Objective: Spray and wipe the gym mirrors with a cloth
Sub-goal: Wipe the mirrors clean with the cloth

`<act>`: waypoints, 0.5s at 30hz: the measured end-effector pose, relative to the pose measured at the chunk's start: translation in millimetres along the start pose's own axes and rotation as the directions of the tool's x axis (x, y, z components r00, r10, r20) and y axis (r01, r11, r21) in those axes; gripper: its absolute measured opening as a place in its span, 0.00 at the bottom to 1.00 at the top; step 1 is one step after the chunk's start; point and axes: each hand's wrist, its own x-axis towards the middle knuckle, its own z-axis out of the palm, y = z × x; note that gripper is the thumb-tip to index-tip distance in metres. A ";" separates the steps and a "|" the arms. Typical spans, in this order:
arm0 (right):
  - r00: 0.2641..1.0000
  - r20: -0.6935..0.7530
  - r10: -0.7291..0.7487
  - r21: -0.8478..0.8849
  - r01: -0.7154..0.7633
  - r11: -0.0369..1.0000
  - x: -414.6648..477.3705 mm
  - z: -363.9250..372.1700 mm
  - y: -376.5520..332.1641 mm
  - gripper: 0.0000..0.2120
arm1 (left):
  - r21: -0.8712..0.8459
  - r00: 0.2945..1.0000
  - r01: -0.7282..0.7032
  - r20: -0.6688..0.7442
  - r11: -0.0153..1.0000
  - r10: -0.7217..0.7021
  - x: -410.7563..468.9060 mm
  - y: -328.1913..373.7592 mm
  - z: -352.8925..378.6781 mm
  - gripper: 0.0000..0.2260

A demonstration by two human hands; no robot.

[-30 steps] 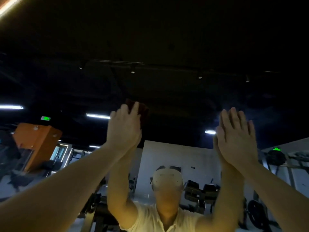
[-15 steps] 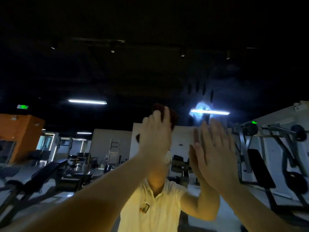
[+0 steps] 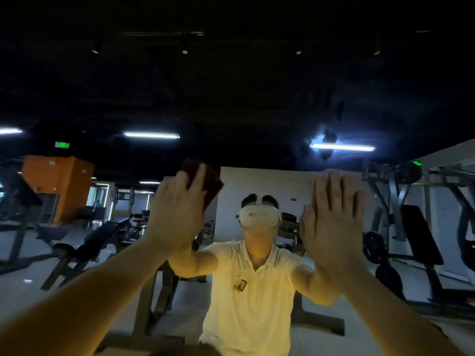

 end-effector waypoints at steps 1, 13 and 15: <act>1.000 -0.013 0.001 0.000 -0.001 1.000 -0.7 0.5 -0.3 0.32 | -0.007 0.998 0.058 -0.005 0.998 -0.058 -3.3 -2.6 -1.2 0.32; 0.993 -0.078 -0.088 0.110 0.096 0.989 -44.1 -11.0 2.5 0.29 | -0.220 0.994 0.096 0.065 0.971 -0.083 -27.6 162.4 1.1 0.31; 0.988 -0.079 -0.129 0.118 0.138 0.983 -68.1 -12.8 7.1 0.30 | -0.221 0.999 0.020 0.046 0.975 -0.010 -31.8 176.8 0.2 0.30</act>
